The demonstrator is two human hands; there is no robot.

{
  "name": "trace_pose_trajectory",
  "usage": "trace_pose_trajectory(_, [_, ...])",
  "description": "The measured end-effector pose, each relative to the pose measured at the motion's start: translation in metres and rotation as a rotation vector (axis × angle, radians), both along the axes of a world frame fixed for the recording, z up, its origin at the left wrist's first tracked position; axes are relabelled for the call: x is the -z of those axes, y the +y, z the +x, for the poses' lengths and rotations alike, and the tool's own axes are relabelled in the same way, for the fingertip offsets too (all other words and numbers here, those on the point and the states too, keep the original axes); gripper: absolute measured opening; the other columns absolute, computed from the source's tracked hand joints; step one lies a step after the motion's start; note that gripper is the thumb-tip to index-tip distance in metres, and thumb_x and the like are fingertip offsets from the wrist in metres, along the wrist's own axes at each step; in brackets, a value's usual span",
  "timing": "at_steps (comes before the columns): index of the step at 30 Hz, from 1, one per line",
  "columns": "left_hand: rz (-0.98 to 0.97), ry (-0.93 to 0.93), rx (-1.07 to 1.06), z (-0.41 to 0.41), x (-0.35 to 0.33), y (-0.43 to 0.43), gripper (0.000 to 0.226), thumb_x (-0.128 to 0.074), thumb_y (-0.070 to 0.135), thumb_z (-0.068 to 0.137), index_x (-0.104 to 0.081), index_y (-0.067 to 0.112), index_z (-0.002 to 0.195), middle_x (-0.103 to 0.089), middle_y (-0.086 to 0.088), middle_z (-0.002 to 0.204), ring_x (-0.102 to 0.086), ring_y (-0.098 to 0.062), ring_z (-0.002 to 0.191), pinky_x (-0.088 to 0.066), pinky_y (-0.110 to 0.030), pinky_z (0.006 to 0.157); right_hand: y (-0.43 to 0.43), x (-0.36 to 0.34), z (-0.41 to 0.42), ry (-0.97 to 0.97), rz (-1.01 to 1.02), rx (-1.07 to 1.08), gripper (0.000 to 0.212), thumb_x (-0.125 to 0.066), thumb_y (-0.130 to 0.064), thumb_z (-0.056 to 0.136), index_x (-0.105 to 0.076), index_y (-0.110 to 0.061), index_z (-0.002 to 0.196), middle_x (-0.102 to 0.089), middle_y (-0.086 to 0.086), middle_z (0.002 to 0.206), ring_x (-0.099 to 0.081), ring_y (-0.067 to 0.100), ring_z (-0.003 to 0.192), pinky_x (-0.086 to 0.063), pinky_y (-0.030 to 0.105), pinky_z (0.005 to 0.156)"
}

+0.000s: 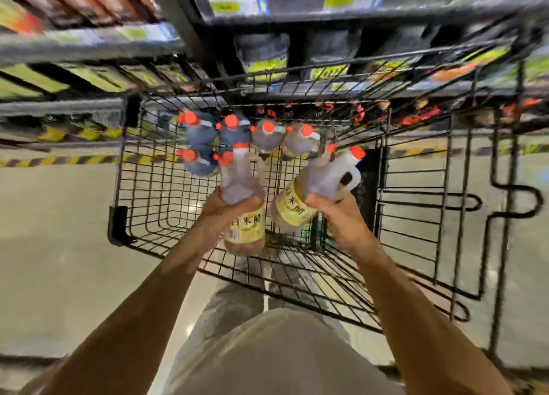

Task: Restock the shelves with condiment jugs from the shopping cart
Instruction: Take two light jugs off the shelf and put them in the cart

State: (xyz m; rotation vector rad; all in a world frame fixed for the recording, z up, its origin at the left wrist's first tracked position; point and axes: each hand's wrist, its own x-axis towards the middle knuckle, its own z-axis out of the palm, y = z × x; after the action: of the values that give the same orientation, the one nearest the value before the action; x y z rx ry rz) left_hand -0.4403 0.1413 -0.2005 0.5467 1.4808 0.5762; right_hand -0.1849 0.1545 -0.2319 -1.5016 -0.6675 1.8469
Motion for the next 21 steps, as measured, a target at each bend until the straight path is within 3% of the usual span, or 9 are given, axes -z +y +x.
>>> trace_pose_trajectory(4, [0.106,-0.051,-0.164,-0.015,-0.043,-0.013,0.045,-0.078,0.016,0.077,-0.067,0.005,0.119,-0.075,-0.011,0.106,-0.073,-0.026,0.093,-0.057,-0.038,0.075,0.015,-0.044,-0.017,0.095,-0.04,0.03,0.07,-0.079,-0.024,0.073,-0.058,0.001,0.136,-0.072,0.015,0.12,-0.072,0.027,0.103,-0.058,0.041,0.084])
trace_pose_trajectory(7, [0.193,-0.093,-0.233,-0.035,-0.071,-0.023,0.041,-0.08,0.02,0.077,-0.07,0.01,0.116,-0.076,-0.01,0.106,-0.073,-0.026,0.093,-0.059,-0.037,0.073,0.026,-0.077,-0.04,0.15,-0.003,0.023,0.092,-0.091,-0.039,0.064,-0.055,-0.005,0.141,-0.068,0.019,0.13,-0.067,0.037,0.116,-0.058,0.051,0.093])
trace_pose_trajectory(10, [0.255,-0.102,-0.35,-0.059,-0.101,-0.034,0.073,-0.093,0.039,0.06,-0.067,0.009,0.122,-0.075,-0.014,0.108,-0.074,-0.03,0.091,-0.058,-0.038,0.069,0.034,-0.113,-0.075,0.155,0.079,-0.037,0.108,-0.099,-0.055,0.043,-0.061,-0.011,0.134,-0.072,0.015,0.124,-0.07,0.035,0.112,-0.059,0.049,0.092])
trace_pose_trajectory(13, [0.345,-0.106,-0.414,-0.093,-0.127,-0.047,0.064,-0.087,0.035,0.067,-0.067,0.011,0.123,-0.074,-0.015,0.113,-0.073,-0.032,0.096,-0.059,-0.038,0.072,0.035,-0.149,-0.117,0.177,0.16,-0.145,0.102,-0.099,-0.056,0.04,-0.066,-0.011,0.125,-0.077,0.011,0.112,-0.075,0.028,0.101,-0.061,0.043,0.084])
trace_pose_trajectory(17, [0.43,-0.082,-0.493,-0.151,-0.165,-0.073,0.061,-0.091,0.037,0.066,-0.07,0.007,0.114,-0.074,-0.02,0.108,-0.074,-0.033,0.09,-0.059,-0.037,0.068,0.027,-0.199,-0.185,0.155,0.25,-0.311,0.051,-0.088,-0.033,0.067,-0.071,-0.015,0.113,-0.078,0.011,0.107,-0.075,0.028,0.096,-0.062,0.041,0.081])
trace_pose_trajectory(21, [0.524,-0.077,-0.55,-0.225,-0.196,-0.112,0.049,-0.084,0.022,0.077,-0.066,0.005,0.12,-0.074,-0.018,0.109,-0.074,-0.034,0.094,-0.06,-0.037,0.071,0.002,-0.239,-0.266,0.145,0.34,-0.412,0.039,-0.08,-0.029,0.076,-0.071,-0.015,0.111,-0.078,0.014,0.105,-0.077,0.029,0.091,-0.063,0.039,0.075])
